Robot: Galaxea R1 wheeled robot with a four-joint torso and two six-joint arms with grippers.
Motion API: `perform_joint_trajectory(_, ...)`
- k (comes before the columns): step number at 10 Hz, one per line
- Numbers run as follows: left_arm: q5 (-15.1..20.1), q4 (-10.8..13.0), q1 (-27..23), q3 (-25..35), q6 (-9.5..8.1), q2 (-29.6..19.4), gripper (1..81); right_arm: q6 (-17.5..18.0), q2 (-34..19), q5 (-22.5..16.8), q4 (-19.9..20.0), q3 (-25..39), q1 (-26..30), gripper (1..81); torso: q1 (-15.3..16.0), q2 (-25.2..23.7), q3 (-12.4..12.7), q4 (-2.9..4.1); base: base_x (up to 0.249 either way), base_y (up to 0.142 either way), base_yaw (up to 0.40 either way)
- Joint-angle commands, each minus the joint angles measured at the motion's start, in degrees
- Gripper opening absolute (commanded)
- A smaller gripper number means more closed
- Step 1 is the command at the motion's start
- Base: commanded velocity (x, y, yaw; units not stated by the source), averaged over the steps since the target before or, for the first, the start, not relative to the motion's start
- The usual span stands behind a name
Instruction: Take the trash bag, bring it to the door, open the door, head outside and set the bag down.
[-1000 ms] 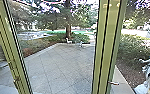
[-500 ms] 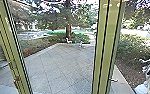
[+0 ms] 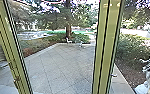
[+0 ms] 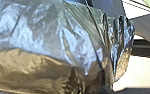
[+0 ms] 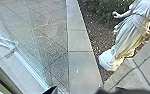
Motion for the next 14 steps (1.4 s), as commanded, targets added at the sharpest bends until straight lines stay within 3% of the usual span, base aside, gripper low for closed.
perform_joint_trajectory(1,3.62,-0.58,-2.03,0.52,0.20,0.23,1.0,-2.10,-0.03,7.23,-10.57,-1.70,9.16,81.1,0.00,0.00,0.00,0.00,0.000,0.000,0.000)
perform_joint_trajectory(5,3.62,-0.58,-2.03,0.52,0.20,0.32,1.0,-2.02,-0.38,7.40,-13.73,-3.45,6.44,81.1,0.09,0.02,-0.02,0.00,0.000,0.000,0.000)
perform_joint_trajectory(6,3.62,-0.58,-2.03,0.52,0.20,0.23,1.0,-2.02,-0.38,7.58,-13.74,-3.54,5.13,81.1,0.11,0.05,-0.02,-2.15,0.000,0.000,0.000)
perform_joint_trajectory(7,3.62,-0.58,-1.95,0.52,0.20,0.23,1.0,-1.93,-0.20,7.58,-13.57,-3.54,4.16,81.1,0.11,0.05,-0.02,-3.83,0.000,0.000,0.000)
perform_joint_trajectory(8,3.62,-0.58,-1.95,0.52,0.20,0.23,1.0,-1.93,-0.20,7.58,-13.56,-3.72,3.36,81.1,0.13,0.05,-0.02,-0.89,0.000,0.000,0.000)
perform_joint_trajectory(10,3.62,-0.58,-2.03,0.52,0.20,0.23,1.0,-2.02,-0.03,7.84,-13.56,-5.57,3.10,81.1,0.13,0.06,-0.02,-3.04,0.000,0.000,0.000)
perform_joint_trajectory(11,3.62,-0.58,-2.03,0.52,0.28,0.23,1.0,-2.02,0.15,8.01,-14.18,-6.18,2.22,81.1,0.13,0.06,-0.02,-3.30,0.000,0.000,0.000)
perform_joint_trajectory(14,3.62,-0.58,-1.95,0.52,0.20,0.23,1.0,-2.28,1.99,10.30,-17.33,-11.89,3.27,81.1,0.13,0.06,-0.02,-3.23,0.000,0.000,0.000)
